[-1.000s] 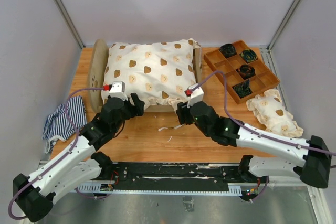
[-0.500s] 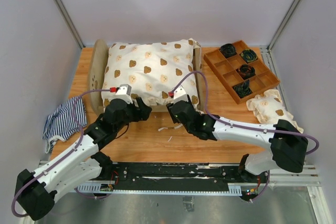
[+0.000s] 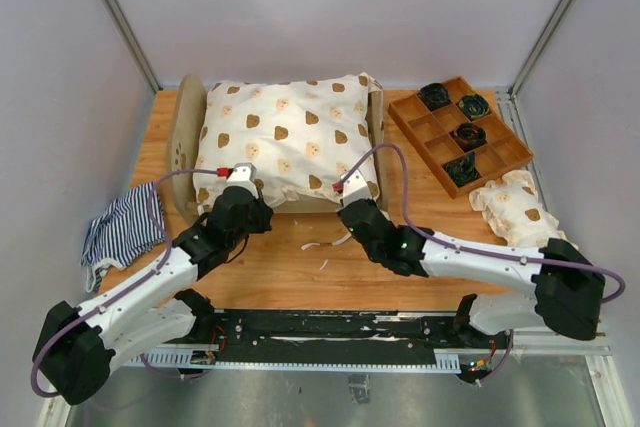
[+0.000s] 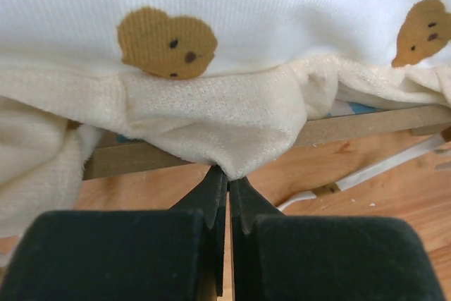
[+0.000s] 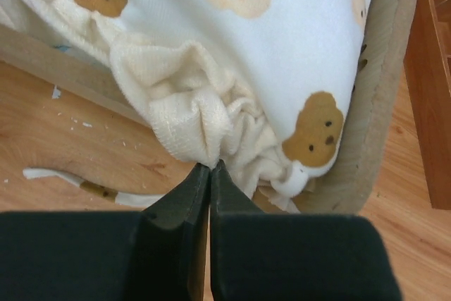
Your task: Set up the pet bed
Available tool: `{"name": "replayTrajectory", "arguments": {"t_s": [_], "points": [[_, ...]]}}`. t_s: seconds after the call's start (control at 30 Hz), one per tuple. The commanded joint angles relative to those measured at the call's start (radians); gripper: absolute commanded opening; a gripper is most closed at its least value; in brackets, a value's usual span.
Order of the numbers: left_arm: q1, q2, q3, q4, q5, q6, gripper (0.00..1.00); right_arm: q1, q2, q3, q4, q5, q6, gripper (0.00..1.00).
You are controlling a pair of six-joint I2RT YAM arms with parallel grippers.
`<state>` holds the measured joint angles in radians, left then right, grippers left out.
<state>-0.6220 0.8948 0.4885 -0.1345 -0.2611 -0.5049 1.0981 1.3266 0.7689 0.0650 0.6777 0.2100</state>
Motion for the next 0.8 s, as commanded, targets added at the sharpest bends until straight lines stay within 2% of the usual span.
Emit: {"name": "replayTrajectory", "arguments": {"t_s": [0.0,0.23,0.4,0.63,0.77], "points": [[0.007,-0.02,0.059,-0.031,-0.079,0.029,0.0,-0.035,-0.126,-0.088,0.031,-0.077,-0.047,0.0],[0.007,-0.082,0.094,-0.099,-0.149,0.053,0.0,-0.076,-0.303,-0.197,0.069,-0.196,-0.124,0.0],[0.008,-0.122,0.119,-0.146,-0.163,0.049,0.0,-0.119,-0.334,-0.227,0.072,-0.283,-0.134,0.0],[0.008,-0.175,0.145,-0.201,-0.049,0.006,0.0,-0.148,-0.34,-0.229,0.062,-0.319,-0.115,0.0],[0.008,-0.222,0.072,-0.218,0.051,-0.029,0.0,-0.16,-0.364,-0.235,0.029,-0.315,-0.101,0.0]]}}
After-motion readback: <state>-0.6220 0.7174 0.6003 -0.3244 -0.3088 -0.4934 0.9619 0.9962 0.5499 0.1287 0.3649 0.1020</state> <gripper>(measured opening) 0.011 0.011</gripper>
